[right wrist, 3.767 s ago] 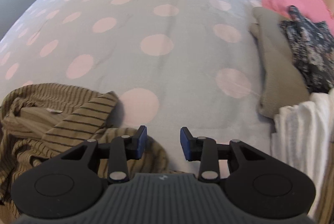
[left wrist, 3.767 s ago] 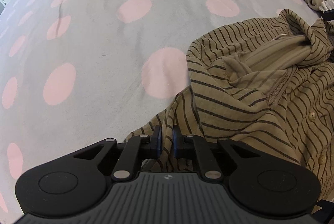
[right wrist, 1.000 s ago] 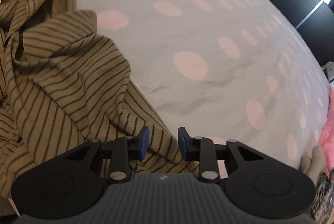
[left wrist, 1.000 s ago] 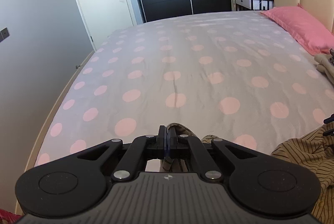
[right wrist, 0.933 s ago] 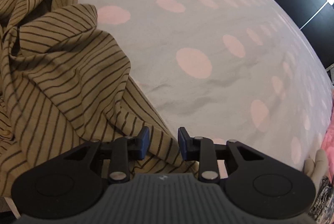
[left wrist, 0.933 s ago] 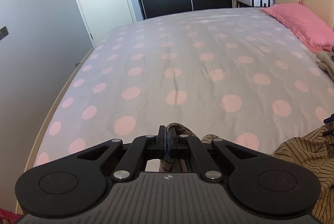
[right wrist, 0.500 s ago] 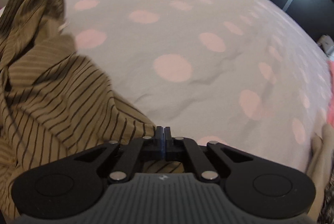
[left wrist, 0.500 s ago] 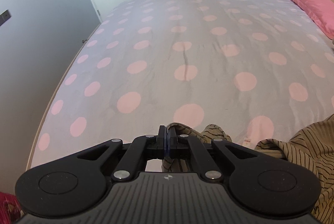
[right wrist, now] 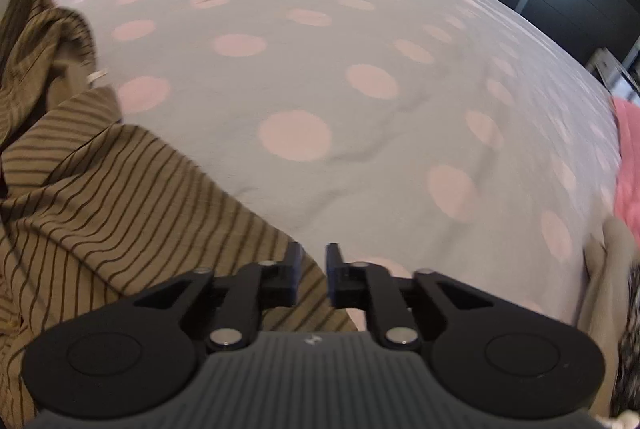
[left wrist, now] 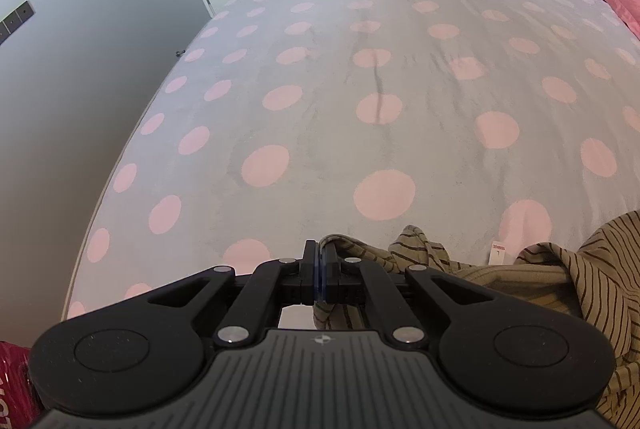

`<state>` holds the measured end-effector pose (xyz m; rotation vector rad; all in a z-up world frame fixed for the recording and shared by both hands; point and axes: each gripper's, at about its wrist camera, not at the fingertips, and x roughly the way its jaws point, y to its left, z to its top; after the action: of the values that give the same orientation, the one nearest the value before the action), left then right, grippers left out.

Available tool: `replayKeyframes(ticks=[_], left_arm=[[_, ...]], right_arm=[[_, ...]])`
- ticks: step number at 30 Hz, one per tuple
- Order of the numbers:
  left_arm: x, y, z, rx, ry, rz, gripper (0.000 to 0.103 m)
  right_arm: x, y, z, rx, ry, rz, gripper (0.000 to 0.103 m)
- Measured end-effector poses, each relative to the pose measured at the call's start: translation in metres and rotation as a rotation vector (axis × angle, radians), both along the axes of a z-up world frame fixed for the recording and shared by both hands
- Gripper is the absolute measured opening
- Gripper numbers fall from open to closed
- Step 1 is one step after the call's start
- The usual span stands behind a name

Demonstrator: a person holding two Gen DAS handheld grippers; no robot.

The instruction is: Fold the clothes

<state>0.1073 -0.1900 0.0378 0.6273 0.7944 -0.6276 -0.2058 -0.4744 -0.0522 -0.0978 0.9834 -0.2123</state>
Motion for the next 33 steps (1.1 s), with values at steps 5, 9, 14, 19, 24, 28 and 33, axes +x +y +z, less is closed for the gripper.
replayKeyframes(ticks=[5,9,14,19,24,28,33], left_arm=[[0.002,-0.002,-0.001,0.006,0.007,-0.005,0.0],[0.004,0.0,-0.003,0.013,0.014,-0.001,0.0],[0.005,0.001,-0.008,0.024,0.025,-0.001,0.0],[0.004,-0.001,-0.007,0.02,0.032,-0.008,0.0],[0.005,-0.003,-0.009,0.023,0.032,-0.01,0.0],[0.004,-0.003,-0.009,0.027,0.031,-0.013,0.0],[0.002,-0.003,-0.01,0.032,0.029,-0.011,0.0]], right_arm=[[0.027,0.008,-0.006,0.003,-0.008,0.058,0.025],[0.043,0.014,-0.006,0.052,-0.04,0.091,0.025],[0.047,0.043,-0.034,0.086,0.049,0.175,0.025],[0.037,0.063,-0.053,0.115,0.107,0.201,0.025],[0.026,0.076,-0.049,0.149,0.169,0.301,0.025],[0.02,0.081,-0.035,0.154,0.182,0.382,0.025],[0.023,0.058,-0.004,0.099,0.062,0.312,0.025]])
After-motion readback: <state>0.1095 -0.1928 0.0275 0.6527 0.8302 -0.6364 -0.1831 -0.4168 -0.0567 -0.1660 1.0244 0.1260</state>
